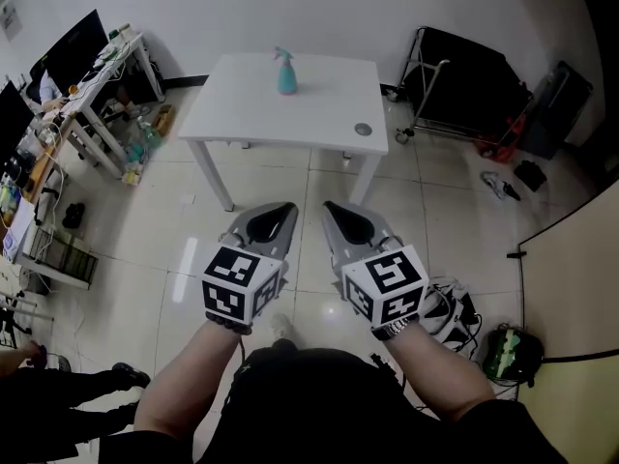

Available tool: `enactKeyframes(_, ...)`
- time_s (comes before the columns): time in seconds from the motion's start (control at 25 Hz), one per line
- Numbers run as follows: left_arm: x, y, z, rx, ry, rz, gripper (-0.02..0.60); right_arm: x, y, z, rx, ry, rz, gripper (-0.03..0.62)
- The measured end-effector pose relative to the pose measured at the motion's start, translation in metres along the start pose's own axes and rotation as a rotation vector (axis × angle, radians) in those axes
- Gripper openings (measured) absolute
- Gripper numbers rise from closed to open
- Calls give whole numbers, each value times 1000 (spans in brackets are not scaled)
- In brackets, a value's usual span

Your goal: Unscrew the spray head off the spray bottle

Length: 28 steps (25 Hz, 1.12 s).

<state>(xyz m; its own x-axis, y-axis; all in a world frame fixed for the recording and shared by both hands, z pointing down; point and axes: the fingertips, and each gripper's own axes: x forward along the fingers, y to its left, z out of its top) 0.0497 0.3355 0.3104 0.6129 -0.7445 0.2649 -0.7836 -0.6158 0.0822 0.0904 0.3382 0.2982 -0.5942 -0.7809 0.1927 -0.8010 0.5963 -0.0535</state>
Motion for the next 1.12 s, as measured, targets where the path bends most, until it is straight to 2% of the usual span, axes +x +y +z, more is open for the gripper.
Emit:
enactKeyframes(0.68,22,100,17,-10,-13,-45,15,100,5,24,-21,16,-51,-9)
enactKeyframes(1.12,18,145,18,-30,-21,-50,15,142,22,33,-31,23,-49,-9)
